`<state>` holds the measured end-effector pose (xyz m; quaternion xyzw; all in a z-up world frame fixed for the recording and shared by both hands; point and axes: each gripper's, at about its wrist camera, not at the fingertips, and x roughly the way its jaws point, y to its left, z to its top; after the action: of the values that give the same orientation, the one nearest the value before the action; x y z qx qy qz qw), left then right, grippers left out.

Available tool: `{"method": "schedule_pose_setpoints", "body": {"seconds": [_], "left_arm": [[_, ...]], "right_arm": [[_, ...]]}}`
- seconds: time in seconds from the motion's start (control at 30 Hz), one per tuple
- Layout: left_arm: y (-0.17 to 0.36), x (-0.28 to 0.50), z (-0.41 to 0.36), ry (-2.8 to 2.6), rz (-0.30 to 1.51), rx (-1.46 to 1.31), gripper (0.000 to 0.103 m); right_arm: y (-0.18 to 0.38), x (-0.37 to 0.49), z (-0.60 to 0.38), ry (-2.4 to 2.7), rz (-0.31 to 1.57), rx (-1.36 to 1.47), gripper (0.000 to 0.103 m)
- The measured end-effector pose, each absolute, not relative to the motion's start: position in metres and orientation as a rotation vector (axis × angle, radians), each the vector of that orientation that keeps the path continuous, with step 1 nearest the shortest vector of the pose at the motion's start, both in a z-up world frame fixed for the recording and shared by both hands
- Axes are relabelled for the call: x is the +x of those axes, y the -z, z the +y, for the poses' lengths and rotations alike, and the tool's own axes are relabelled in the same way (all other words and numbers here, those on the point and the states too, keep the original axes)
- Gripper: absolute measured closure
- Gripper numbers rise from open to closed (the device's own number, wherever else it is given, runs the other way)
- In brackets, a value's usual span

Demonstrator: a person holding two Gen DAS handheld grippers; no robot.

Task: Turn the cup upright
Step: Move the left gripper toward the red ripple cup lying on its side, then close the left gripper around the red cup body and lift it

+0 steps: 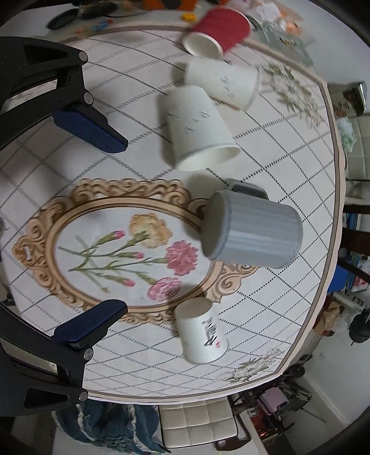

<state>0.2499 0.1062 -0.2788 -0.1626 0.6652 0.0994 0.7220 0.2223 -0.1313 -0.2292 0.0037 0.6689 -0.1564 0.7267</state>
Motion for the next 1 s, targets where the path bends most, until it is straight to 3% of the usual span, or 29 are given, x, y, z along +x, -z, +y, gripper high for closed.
{"method": "schedule_pose_setpoints", "body": {"seconds": [0.33, 0.4, 0.47, 0.53, 1.0], "left_arm": [[0.336, 0.318, 0.125, -0.222, 1.509, -0.638, 0.006], [0.343, 0.326, 0.125, -0.224, 1.509, -0.649, 0.010], [0.350, 0.332, 0.123, -0.216, 1.517, -0.647, 0.025], [0.354, 0.336, 0.122, -0.201, 1.513, -0.642, 0.027], [0.297, 0.322, 0.090, -0.161, 1.352, -0.039, 0.028]], "right_arm": [[0.256, 0.267, -0.144, 0.444, 1.495, 0.031, 0.000], [0.257, 0.271, -0.147, 0.455, 1.498, 0.033, 0.000], [0.258, 0.274, -0.150, 0.469, 1.499, 0.032, 0.000], [0.257, 0.275, -0.153, 0.479, 1.501, 0.032, 0.000], [0.225, 0.254, -0.165, 0.497, 1.450, 0.051, 0.000]]}}
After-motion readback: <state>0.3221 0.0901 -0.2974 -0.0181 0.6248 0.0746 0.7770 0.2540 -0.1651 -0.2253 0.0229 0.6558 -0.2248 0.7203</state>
